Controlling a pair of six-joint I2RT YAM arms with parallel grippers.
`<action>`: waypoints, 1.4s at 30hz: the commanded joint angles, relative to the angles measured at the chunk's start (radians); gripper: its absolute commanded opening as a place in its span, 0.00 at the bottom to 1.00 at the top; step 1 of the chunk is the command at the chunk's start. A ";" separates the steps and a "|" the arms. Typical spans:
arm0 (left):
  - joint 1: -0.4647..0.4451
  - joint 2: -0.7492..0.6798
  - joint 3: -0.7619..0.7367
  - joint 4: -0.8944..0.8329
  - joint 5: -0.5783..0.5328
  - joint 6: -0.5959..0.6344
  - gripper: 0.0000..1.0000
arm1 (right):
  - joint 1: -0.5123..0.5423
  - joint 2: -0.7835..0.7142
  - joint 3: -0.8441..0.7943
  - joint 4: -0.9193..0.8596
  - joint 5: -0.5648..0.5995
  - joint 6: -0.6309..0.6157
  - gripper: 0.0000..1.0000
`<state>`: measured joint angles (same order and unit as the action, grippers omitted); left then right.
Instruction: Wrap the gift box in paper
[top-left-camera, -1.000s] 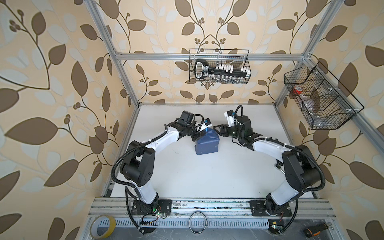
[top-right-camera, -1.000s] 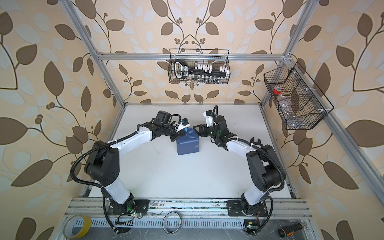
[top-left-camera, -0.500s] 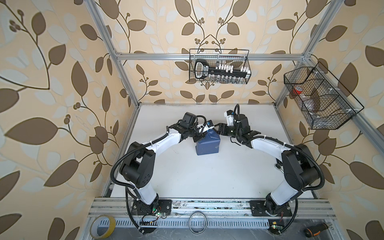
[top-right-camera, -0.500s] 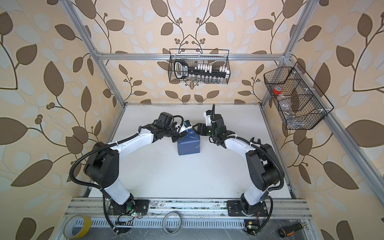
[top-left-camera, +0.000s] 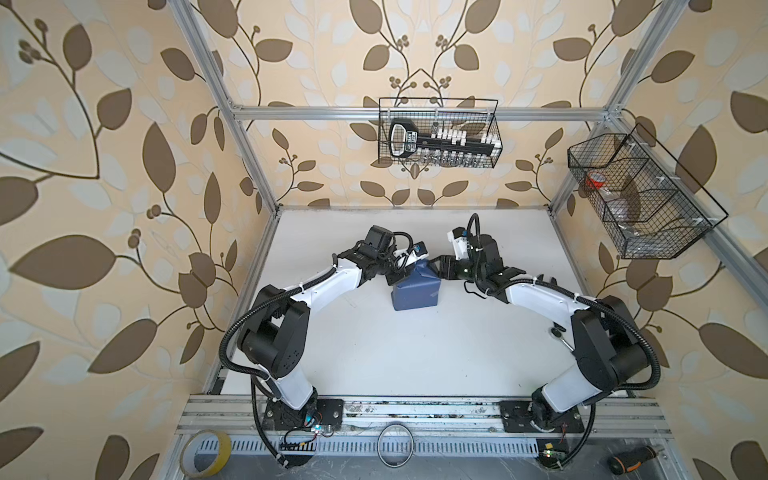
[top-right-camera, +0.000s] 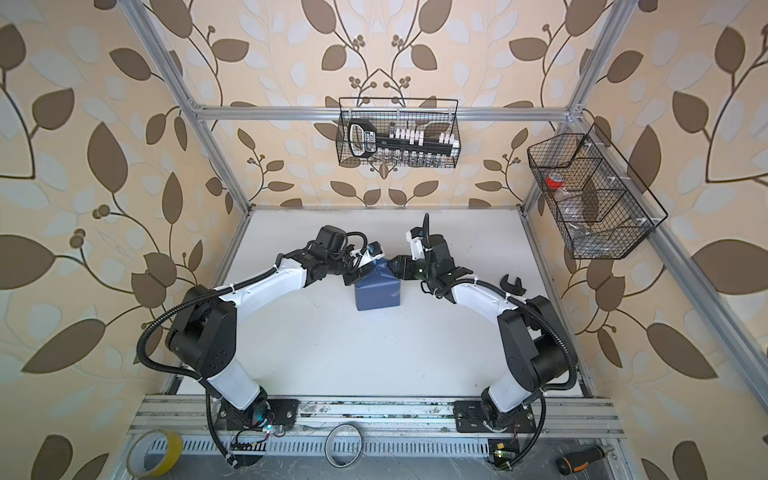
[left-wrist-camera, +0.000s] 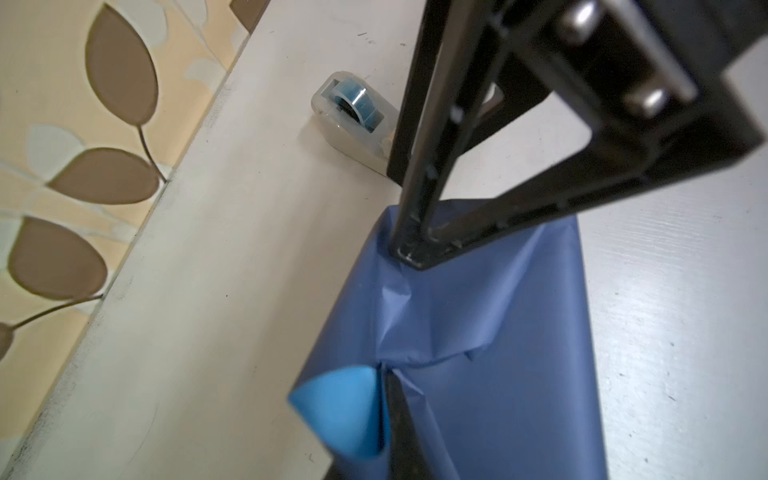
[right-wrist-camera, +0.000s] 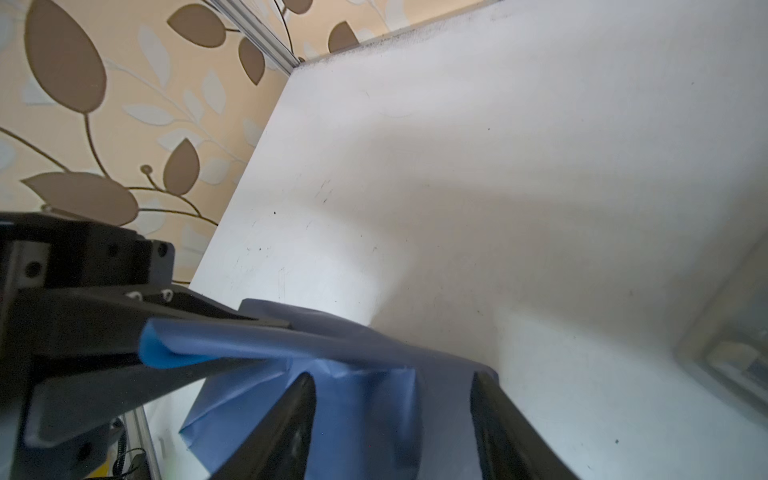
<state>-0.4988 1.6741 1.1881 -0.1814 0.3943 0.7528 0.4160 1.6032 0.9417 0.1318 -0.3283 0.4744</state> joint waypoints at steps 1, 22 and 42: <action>-0.009 -0.051 -0.022 -0.021 0.035 0.043 0.11 | 0.007 0.024 -0.031 0.020 0.027 -0.002 0.59; -0.014 -0.112 -0.059 -0.020 0.133 0.045 0.26 | 0.030 0.027 -0.074 0.054 0.075 0.026 0.55; -0.024 -0.065 -0.037 -0.169 0.144 0.091 0.39 | 0.022 -0.018 -0.056 0.034 0.080 0.020 0.58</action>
<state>-0.5053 1.6043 1.1347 -0.2573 0.5091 0.7815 0.4427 1.6093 0.8940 0.2039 -0.2687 0.5049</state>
